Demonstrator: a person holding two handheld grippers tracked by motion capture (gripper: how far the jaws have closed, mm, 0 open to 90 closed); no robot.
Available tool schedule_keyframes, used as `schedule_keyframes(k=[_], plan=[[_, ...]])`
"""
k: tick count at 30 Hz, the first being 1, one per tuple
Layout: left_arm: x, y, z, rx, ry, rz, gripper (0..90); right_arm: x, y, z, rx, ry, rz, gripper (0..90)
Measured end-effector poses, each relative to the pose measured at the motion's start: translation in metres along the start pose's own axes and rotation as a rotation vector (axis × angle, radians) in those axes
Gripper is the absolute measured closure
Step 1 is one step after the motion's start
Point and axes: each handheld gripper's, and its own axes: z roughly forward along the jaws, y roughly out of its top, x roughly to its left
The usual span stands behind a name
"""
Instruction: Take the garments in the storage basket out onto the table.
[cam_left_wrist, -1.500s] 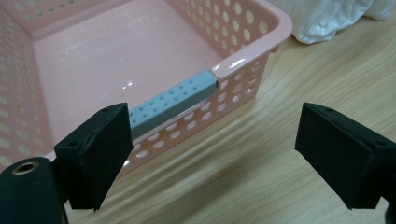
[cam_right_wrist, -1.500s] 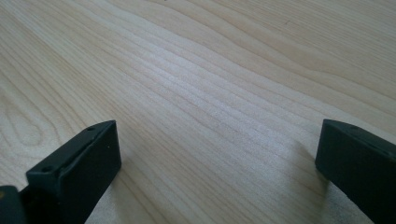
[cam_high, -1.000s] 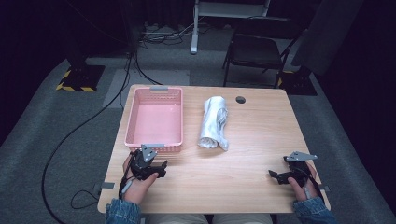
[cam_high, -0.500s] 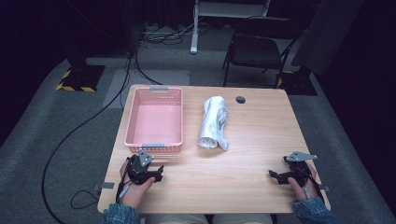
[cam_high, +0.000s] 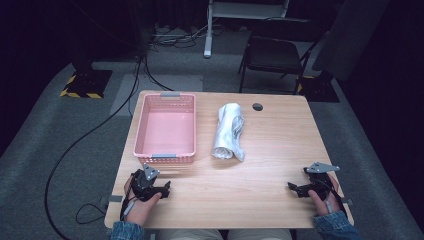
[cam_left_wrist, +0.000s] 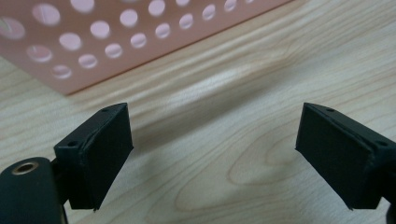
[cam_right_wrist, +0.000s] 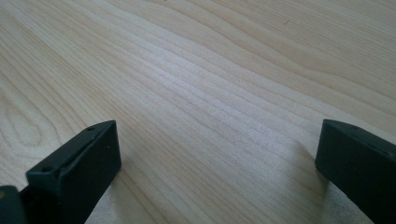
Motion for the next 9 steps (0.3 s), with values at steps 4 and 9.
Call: schedule_keyframes(k=[4,9], plan=[[0.0048,-0.006,0.003,0.011,-0.034,-0.048,8.5,0.0,0.0,0.0,0.0,0.0,0.0,0.0],[0.0079,-0.0107,0.0051,-0.025,-0.046,-0.037,3.4,0.0,0.0,0.0,0.0,0.0,0.0,0.0]])
